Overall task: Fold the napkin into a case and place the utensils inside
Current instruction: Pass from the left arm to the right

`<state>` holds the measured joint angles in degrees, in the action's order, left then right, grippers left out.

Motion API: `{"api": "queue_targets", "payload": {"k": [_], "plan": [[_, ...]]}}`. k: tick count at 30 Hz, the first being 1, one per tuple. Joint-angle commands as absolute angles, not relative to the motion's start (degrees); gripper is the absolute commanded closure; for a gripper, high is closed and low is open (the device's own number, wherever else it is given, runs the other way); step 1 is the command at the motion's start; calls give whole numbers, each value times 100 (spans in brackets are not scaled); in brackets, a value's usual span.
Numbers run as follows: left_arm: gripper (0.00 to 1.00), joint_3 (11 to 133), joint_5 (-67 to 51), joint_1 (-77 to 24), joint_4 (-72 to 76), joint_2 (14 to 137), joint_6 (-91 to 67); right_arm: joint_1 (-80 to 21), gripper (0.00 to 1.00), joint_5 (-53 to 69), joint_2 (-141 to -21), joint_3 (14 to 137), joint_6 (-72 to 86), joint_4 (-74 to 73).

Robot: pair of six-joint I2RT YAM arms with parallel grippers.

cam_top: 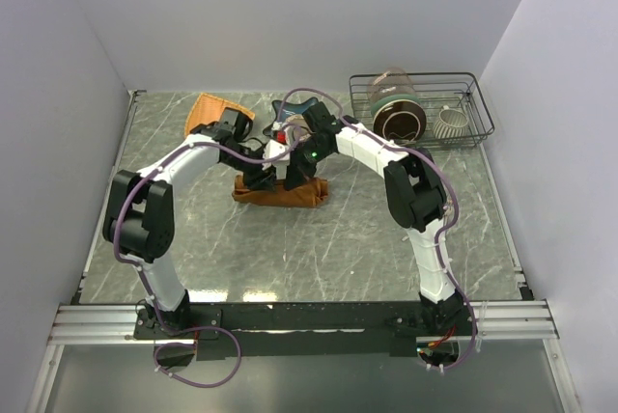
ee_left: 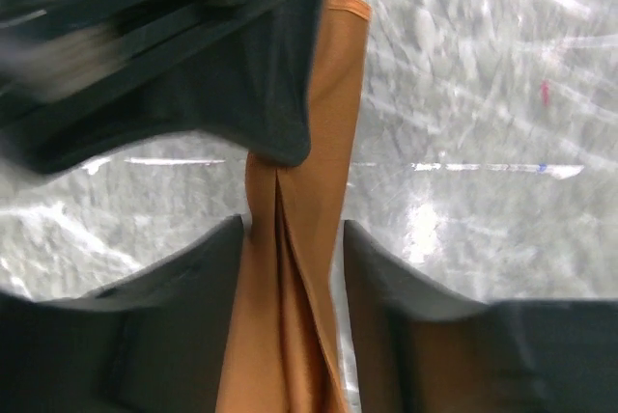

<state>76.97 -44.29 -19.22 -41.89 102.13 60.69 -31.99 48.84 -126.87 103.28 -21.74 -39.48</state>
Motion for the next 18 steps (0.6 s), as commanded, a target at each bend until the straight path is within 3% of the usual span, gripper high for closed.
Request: {"api": "queue_targets", "payload": {"k": [1,7,13,16,18], "plan": [[44,7944,-5062,-1557,-3850,9757,5110,-3120,100,4562,-12445,10450,-2372,-3946],[36,8218,-5396,-792,-3719,9362,3678,-3120,100,3922,-12226,10600,-2619,-3693],[32,7849,-5186,-176,-3061,8974,2543,-3208,100,2920,-11734,9968,-2900,-2719],[31,7682,-5063,139,-2831,8965,2007,-3374,100,2269,-11418,9327,-2997,-1947],[31,7490,-5036,473,-2743,8974,1646,-3671,100,1385,-10876,8199,-3258,-975]]}}
